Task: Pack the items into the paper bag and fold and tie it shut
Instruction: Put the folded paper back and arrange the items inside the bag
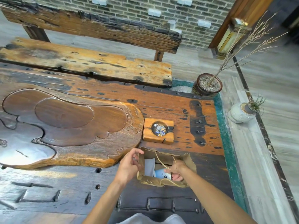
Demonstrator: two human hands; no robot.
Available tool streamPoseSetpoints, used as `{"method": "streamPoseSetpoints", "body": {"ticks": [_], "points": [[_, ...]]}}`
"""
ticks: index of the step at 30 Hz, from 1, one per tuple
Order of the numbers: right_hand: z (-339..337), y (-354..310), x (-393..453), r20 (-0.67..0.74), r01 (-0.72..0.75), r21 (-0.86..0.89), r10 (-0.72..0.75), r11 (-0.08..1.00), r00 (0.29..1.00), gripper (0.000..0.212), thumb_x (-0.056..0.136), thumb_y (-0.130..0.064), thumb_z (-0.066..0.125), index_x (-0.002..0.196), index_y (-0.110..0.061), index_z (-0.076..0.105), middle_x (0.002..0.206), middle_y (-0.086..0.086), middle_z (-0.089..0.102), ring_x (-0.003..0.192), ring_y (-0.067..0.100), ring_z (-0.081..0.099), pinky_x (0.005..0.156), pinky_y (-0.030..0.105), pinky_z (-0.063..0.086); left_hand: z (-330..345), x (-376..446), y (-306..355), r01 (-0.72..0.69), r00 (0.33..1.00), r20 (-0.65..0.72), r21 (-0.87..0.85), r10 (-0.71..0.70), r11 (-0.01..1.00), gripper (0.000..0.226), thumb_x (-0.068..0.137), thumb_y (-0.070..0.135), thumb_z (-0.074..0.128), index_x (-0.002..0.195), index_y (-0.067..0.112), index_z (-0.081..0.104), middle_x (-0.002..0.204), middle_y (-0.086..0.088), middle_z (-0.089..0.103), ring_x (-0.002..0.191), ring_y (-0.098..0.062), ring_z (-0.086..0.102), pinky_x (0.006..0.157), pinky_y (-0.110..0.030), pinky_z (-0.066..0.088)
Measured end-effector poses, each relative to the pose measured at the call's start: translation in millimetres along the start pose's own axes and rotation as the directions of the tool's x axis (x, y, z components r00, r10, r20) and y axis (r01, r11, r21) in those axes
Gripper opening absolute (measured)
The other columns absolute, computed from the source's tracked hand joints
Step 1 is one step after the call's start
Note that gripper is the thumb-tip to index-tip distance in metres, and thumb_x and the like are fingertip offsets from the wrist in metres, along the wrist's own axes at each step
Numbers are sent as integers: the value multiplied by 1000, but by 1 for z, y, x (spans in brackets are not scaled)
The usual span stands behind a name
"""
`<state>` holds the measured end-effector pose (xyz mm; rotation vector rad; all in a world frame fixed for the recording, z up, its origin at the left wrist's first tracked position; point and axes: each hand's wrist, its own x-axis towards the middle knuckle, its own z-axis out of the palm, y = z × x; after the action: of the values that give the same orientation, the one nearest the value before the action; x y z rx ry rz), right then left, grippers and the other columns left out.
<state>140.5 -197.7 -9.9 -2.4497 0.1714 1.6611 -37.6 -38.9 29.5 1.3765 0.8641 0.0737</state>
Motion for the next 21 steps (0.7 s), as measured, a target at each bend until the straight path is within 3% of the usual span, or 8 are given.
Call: {"method": "streamPoseSetpoints", "body": {"ticks": [2, 7, 9, 12, 14, 16, 17, 21], "points": [[-2, -3, 2, -13, -34, -91, 33, 995, 999, 35, 85, -34, 75, 69, -14, 51, 59, 3, 45, 47, 14, 42, 51, 25, 49, 0, 1, 3, -3, 1000, -9, 5, 3, 1000, 69, 67, -29, 48, 91, 33, 67, 75, 8, 38, 52, -3, 36, 76, -34, 49], [-4, -9, 7, -7, -6, -101, 6, 995, 1000, 30, 91, -22, 69, 73, -17, 46, 61, 1, 46, 32, 13, 47, 31, 21, 39, 0, 3, 7, 29, 1000, -4, -59, -29, 998, 72, 67, -32, 43, 89, 32, 69, 74, 8, 39, 52, -2, 37, 75, -33, 50], [-3, -5, 9, -13, 100, 38, -100, 994, 995, 18, 89, -2, 65, 95, -18, 57, 70, 1, 49, 23, 2, 49, 27, 14, 40, -1, 2, 9, 35, 999, -3, -51, -35, 998, 70, 68, -32, 42, 92, 29, 68, 74, 8, 40, 52, -1, 38, 75, -33, 52], [1, -5, 17, -41, 112, 20, -111, 993, 993, 42, 92, 2, 56, 134, 2, 50, 93, 14, 65, 25, -2, 50, 27, 13, 40, -4, 2, 11, 23, 1000, -5, -21, -23, 1000, 66, 69, -31, 44, 97, 24, 67, 77, 6, 40, 54, -1, 38, 73, -31, 52], [9, -6, 21, -78, 94, -149, -107, 984, 991, 34, 93, -7, 61, 126, 4, 57, 115, 16, 71, 41, 0, 60, 29, 13, 36, -5, 4, 12, 21, 1000, -9, -6, -21, 1000, 64, 69, -29, 47, 98, 24, 66, 78, 6, 40, 55, -3, 39, 70, -28, 51], [13, -6, 24, -62, 70, -261, -89, 963, 994, 16, 94, -17, 64, 89, -1, 61, 83, 9, 76, 33, 2, 58, 25, 12, 30, -7, 5, 14, 17, 1000, -15, 7, -17, 1000, 61, 69, -28, 49, 98, 23, 67, 78, 6, 40, 56, -5, 39, 66, -25, 49], [15, -4, 29, -61, 63, -300, -85, 952, 994, 25, 95, -20, 63, 77, -5, 56, 68, 7, 74, 23, 2, 49, 25, 11, 28, -7, 5, 15, 18, 1000, -13, 7, -18, 1000, 61, 68, -27, 50, 97, 23, 67, 78, 6, 39, 56, -6, 38, 66, -25, 47], [9, -6, 33, -16, 128, -412, -147, 902, 989, 14, 91, -22, 67, 81, -14, 61, 79, 8, 78, 25, 2, 42, 30, 11, 32, -6, 7, 16, 28, 1000, -2, -1, -28, 1000, 60, 68, -27, 51, 97, 23, 66, 77, 7, 37, 52, -2, 37, 69, -31, 43]]}}
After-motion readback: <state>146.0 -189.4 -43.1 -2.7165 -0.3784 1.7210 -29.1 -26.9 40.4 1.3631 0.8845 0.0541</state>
